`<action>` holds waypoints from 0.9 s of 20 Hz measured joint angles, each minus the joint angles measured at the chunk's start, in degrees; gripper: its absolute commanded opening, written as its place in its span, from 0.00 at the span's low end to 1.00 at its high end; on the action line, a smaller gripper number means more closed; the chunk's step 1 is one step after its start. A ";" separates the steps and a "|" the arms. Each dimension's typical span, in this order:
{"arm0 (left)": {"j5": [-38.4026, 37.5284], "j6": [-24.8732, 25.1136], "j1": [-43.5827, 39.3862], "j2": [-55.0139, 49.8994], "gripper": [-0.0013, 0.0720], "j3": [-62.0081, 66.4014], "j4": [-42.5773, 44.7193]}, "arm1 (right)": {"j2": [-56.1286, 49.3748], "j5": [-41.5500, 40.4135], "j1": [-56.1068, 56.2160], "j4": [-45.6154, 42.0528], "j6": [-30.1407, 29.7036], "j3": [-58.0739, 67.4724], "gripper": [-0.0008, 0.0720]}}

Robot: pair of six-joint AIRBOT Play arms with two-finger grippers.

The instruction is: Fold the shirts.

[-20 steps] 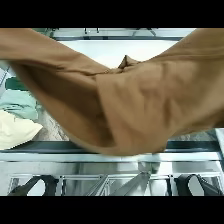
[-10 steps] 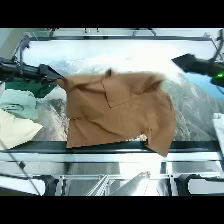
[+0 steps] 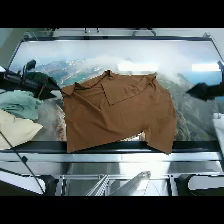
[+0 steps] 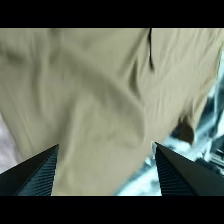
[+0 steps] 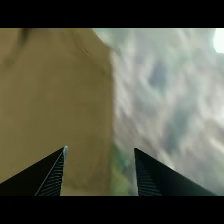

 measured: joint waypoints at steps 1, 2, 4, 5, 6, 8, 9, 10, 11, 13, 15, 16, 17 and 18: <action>0.68 -0.11 0.09 2.43 0.88 -4.26 0.70 | 0.09 0.24 -0.70 -2.19 0.00 -1.73 0.69; 1.55 -0.31 0.15 5.11 0.88 -8.76 1.70 | 0.07 0.22 -1.16 -3.85 -0.02 -3.52 0.69; 3.30 -1.07 0.24 10.08 0.88 -16.68 4.07 | -0.44 0.15 -1.20 -5.35 -0.66 -6.58 0.69; 4.11 -1.42 0.26 12.41 0.88 -19.96 4.98 | -0.90 0.00 -0.94 -5.86 -0.83 -7.80 0.69; 4.94 -1.84 0.26 14.86 0.88 -23.23 5.99 | -1.51 -0.15 -0.44 -6.08 -1.16 -8.87 0.69; 6.82 -3.15 0.26 19.37 0.88 -28.74 7.48 | -2.82 0.55 1.03 -4.42 -1.40 -10.14 0.69; 7.54 -3.82 0.26 21.44 0.88 -31.17 8.35 | -3.48 0.61 1.86 -3.69 -1.60 -10.49 0.69; 8.33 -4.87 0.26 23.54 0.88 -33.55 9.49 | -4.13 0.74 2.95 -2.86 -1.62 -10.80 0.69; 8.61 -5.92 0.28 25.55 0.88 -35.80 10.75 | -4.68 0.92 4.15 -2.14 -1.62 -11.04 0.64; 9.46 -7.80 0.28 29.00 0.88 -39.78 12.81 | -5.44 0.76 6.47 -2.01 -1.81 -11.37 0.45; 10.40 -9.31 0.28 32.11 0.88 -43.65 14.01 | -5.81 0.59 8.37 -1.88 -1.92 -11.56 0.10; 11.10 -10.14 0.28 33.40 0.88 -45.51 14.56 | -5.99 0.04 9.03 -2.05 -2.05 -11.63 0.04; 11.98 -10.58 0.28 34.32 0.88 -47.17 14.91 | -6.12 0.09 9.53 -1.73 -2.03 -11.67 0.04; 13.11 -10.97 0.28 35.08 0.88 -48.78 14.99 | -6.12 0.00 9.88 -1.66 -2.12 -11.67 0.04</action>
